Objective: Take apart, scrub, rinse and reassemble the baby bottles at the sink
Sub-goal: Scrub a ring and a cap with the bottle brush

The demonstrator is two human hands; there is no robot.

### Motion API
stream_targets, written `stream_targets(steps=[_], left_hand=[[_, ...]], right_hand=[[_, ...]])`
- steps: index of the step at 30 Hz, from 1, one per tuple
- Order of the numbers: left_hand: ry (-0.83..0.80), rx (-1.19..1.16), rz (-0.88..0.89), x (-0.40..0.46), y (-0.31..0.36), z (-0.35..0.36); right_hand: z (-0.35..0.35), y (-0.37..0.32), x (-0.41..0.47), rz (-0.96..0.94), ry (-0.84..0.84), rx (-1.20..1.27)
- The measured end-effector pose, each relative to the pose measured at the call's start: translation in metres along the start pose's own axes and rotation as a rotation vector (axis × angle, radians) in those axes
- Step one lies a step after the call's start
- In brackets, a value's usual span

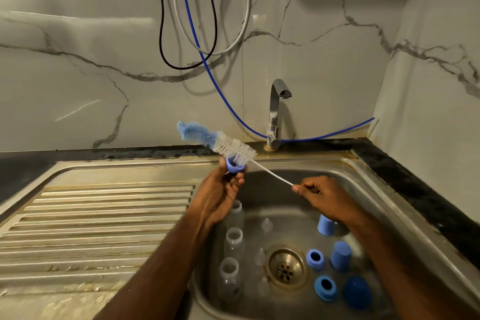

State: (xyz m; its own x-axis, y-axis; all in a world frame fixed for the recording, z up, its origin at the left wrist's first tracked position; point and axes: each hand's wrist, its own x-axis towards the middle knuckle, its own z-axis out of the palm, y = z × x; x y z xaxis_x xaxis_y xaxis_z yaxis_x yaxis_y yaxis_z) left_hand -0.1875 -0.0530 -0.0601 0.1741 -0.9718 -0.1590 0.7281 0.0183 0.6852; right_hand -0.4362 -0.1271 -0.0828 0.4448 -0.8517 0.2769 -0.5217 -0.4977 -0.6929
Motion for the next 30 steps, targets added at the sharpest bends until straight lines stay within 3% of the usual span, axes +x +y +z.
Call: stream_targets(steps=[2,8,13,18,24,30], left_hand=[[-0.016,0.062,-0.017,-0.002,-0.006,0.004],[0.054,-0.04,0.039,0.004,0.003,0.0],[0.014,0.039,-0.02,0.0,-0.009,0.007],[0.078,-0.063,0.018,0.005,0.001,0.001],[0.027,0.063,-0.06,0.002,-0.007,0.002],[0.066,-0.094,0.008,0.006,-0.002,-0.001]], right_hand=[[0.007,-0.004,-0.001,-0.019,0.037,-0.031],[0.001,-0.002,0.0,0.017,-0.098,0.006],[0.01,-0.005,-0.002,-0.012,0.036,-0.06],[0.004,-0.002,0.001,0.001,-0.128,-0.004],[0.006,0.003,0.002,-0.004,0.063,-0.059],[0.002,0.001,0.002,0.013,-0.092,0.002]])
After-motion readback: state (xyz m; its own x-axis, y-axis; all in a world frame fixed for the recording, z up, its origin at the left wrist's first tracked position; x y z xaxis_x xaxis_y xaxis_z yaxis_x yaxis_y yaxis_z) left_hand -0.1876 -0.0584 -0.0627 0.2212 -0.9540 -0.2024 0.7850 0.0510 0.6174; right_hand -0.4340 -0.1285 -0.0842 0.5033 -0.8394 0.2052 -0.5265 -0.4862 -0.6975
